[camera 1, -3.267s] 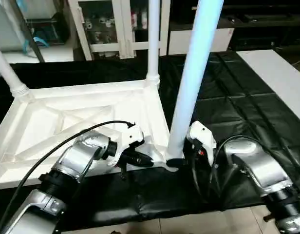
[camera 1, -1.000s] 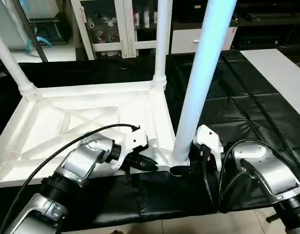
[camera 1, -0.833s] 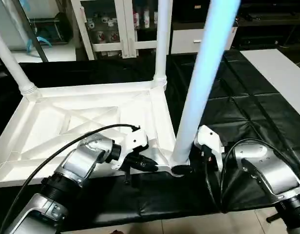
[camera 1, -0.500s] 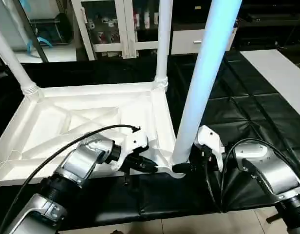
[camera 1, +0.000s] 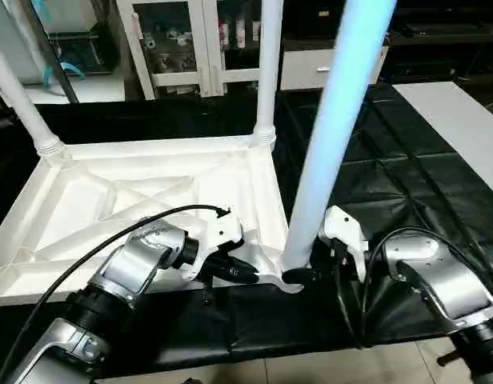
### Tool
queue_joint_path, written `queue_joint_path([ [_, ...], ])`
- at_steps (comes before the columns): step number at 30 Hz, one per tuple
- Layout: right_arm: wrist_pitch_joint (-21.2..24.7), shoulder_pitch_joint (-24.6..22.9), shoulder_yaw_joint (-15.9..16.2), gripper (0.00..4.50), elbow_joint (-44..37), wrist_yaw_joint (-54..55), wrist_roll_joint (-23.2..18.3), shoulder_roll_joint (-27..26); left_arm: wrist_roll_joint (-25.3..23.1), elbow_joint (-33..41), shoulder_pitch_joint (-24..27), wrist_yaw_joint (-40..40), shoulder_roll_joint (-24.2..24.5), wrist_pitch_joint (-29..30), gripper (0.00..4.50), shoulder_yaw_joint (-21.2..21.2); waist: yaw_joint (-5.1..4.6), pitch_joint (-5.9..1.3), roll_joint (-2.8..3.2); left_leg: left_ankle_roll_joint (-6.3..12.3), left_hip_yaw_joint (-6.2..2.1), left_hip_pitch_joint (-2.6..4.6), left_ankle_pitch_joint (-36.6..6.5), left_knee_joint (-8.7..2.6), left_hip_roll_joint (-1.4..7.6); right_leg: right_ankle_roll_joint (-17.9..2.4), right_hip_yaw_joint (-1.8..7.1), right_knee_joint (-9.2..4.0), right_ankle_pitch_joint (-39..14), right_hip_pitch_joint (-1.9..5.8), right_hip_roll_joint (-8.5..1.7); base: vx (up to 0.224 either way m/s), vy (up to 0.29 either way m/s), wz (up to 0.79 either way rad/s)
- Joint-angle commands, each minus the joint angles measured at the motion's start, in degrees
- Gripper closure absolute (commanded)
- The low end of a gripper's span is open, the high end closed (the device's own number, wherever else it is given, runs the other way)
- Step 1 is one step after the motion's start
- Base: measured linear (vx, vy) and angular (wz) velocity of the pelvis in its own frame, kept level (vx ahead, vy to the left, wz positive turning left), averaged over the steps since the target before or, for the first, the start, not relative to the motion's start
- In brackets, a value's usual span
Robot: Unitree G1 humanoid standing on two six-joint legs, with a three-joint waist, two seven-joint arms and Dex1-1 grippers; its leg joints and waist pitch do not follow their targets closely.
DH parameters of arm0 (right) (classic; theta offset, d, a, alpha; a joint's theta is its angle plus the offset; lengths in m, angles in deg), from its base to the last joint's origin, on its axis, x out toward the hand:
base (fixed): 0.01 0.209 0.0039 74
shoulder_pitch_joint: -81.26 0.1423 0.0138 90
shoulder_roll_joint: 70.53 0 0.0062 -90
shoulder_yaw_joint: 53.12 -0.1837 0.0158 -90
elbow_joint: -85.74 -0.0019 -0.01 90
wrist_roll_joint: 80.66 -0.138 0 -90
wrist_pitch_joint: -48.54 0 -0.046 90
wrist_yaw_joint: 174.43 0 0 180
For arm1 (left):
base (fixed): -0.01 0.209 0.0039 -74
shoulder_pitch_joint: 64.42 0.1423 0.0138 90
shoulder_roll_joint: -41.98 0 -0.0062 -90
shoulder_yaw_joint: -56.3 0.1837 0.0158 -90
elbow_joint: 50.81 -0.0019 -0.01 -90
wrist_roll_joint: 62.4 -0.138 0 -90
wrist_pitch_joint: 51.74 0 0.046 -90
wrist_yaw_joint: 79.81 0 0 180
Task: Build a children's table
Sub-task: Rotate leg to tighten
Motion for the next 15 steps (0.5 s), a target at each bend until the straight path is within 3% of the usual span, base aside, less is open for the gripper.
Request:
queue_joint_path([
  [1, 1.5, 1.1, -0.7, 2.07, 4.2, 8.9, 1.3, -5.2, -1.5, -3.8, -1.0, -5.0, -3.5, 0.4, 4.5, 1.3, -0.37, -2.25, -0.59, 0.98, -1.44, 0.86, -15.8, -4.56, 2.89, -13.4, 1.83, -4.41, -15.1, 1.4, -2.75, 0.0, 0.0, 0.0],
  [4, 2.0, 1.7, -2.1, 2.07, 7.1, 14.4, 1.7, -8.9, -2.2, -6.5, -2.2, -9.3, -5.6, 0.3, 4.5, 0.2, -1.11, -2.09, -0.6, -1.38, -2.02, 0.86, -19.7, -4.98, 2.77, -10.3, 1.67, -4.96, -22.6, 1.25, -2.84, 0.0, 0.0, 0.0],
  [6, 2.1, 2.1, -2.8, 2.07, 8.6, 17.6, 2.0, -11.0, -2.5, -7.9, -2.9, -11.5, -6.7, 0.5, 4.5, -0.4, -1.66, -2.13, -0.59, -1.89, -2.09, 0.99, -21.4, -5.02, 2.71, -9.4, 1.69, -5.2, -23.8, 0.93, -2.78, 0.0, 0.0, 0.0],
  [8, 1.1, 5.6, -5.7, 2.09, 16.7, 33.3, 4.5, -19.9, -3.7, -13.6, -6.1, -21.9, -11.4, 1.5, 4.5, -3.2, -2.7, -2.06, -0.34, -2.77, -2.16, 0.8, -22.3, -4.96, 2.36, -9.5, 1.65, -5.34, -24.4, 0.51, -2.78, 0.0, 0.0, 0.0],
  [10, 0.7, 6.6, -6.2, 2.09, 18.6, 36.2, 5.1, -21.6, -3.9, -14.7, -6.7, -23.8, -12.3, 1.6, 4.5, -3.7, -3.57, -2.14, -0.55, -3.37, -2.71, 0.57, -23.3, -5.19, 2.26, -8.3, 1.25, -5.35, -26.5, 0.92, -2.79, 0.0, 0.0, 0.0],
  [11, -0.5, 9.5, -8.2, 2.09, 23.6, 42.9, 5.5, -25.8, -4.8, -18.3, -8.5, -29.4, -14.7, 1.7, 4.5, -5.1, -3.72, -2.11, -0.33, -3.35, -2.78, 0.58, -23.6, -5.24, 2.3, -8.0, 1.26, -5.46, -26.6, 0.92, -2.82, 0.0, 0.0, 0.0],
  [12, -0.5, 9.6, -8.3, 2.1, 23.8, 43.0, 5.5, -25.9, -4.9, -18.4, -8.6, -29.6, -14.7, 1.7, 4.5, -5.1, -4.15, -2.09, -0.31, -3.26, -2.76, 0.67, -24.5, -5.14, 2.13, -8.0, 1.27, -5.71, -26.9, 0.6, -2.84, 0.0, 0.0, 0.0],
  [13, -1.4, 11.5, -9.8, 2.1, 26.6, 47.1, 5.1, -28.3, -5.3, -20.5, -9.7, -33.5, -16.2, 1.3, 4.5, -6.1, -4.01, -2.28, -0.37, -2.84, -2.8, 0.86, -24.6, -5.17, 2.22, -7.9, 1.23, -5.88, -26.0, 0.82, -2.79, 0.0, 0.0, 0.0],
  [15, -3.4, 15.4, -12.7, 2.1, 31.7, 53.6, 3.8, -32.3, -5.5, -23.8, -11.5, -38.4, -18.4, 0.2, 4.5, -7.5, -4.55, -2.45, -0.33, -2.69, -2.64, 0.86, -23.9, -5.08, 2.1, -9.4, 1.34, -5.69, -22.8, 0.56, -2.71, 0.0, 0.0, 0.0],
])
